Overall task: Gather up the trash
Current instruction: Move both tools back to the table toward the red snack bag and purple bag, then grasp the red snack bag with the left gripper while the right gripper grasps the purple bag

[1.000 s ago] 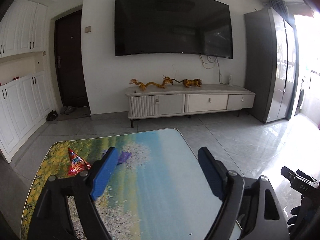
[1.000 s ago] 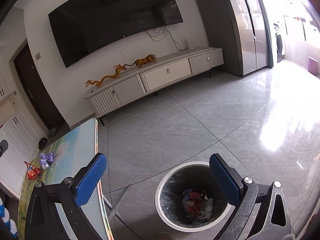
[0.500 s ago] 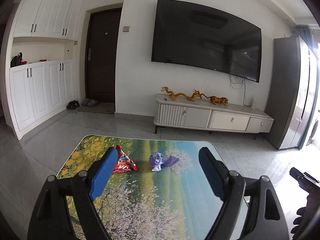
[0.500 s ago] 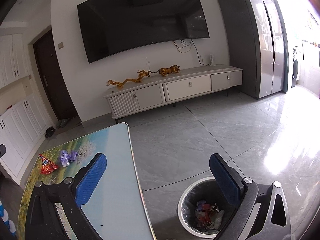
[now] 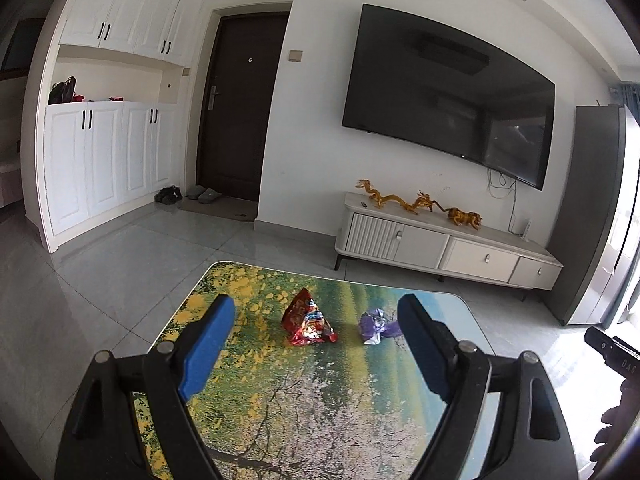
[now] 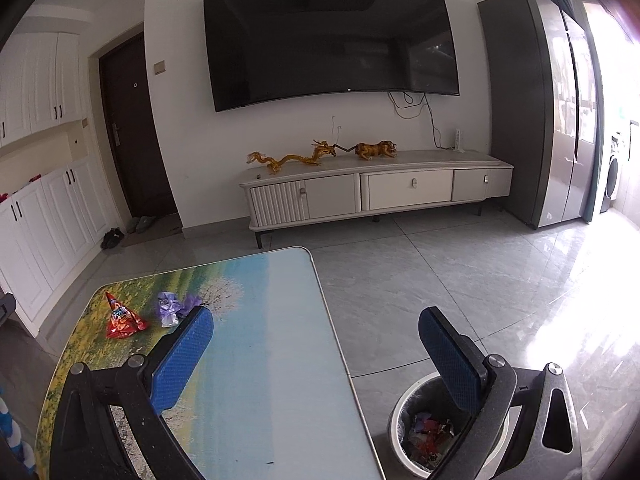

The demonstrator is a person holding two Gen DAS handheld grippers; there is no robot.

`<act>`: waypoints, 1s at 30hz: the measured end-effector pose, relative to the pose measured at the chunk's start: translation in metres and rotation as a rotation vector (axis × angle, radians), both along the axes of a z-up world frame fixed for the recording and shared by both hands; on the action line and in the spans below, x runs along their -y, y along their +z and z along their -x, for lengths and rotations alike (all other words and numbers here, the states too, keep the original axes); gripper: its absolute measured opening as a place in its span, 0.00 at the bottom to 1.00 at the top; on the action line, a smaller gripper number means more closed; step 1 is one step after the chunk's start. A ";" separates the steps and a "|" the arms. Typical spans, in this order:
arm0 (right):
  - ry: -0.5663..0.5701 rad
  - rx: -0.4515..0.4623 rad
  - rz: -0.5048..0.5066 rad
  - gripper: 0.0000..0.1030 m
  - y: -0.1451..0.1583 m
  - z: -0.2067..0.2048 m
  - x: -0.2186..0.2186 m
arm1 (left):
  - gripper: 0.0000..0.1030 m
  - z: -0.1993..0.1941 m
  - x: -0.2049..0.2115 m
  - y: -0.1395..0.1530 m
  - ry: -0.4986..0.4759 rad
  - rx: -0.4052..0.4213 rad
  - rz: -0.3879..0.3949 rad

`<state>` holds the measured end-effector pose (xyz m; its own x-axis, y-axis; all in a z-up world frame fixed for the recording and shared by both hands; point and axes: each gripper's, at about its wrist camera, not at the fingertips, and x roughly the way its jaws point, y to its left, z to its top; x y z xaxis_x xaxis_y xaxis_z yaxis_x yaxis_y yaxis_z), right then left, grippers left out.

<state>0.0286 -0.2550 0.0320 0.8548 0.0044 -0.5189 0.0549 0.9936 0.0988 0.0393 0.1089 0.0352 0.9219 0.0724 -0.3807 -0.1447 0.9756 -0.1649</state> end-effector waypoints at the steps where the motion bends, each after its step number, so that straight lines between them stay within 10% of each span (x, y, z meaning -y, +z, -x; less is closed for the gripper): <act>1: 0.008 -0.001 0.003 1.00 0.000 -0.001 -0.005 | 0.80 0.000 -0.004 0.000 0.003 -0.001 0.000; 30: 0.269 -0.127 0.014 1.00 -0.058 -0.129 -0.127 | 0.80 -0.104 -0.064 -0.065 0.002 -0.176 -0.029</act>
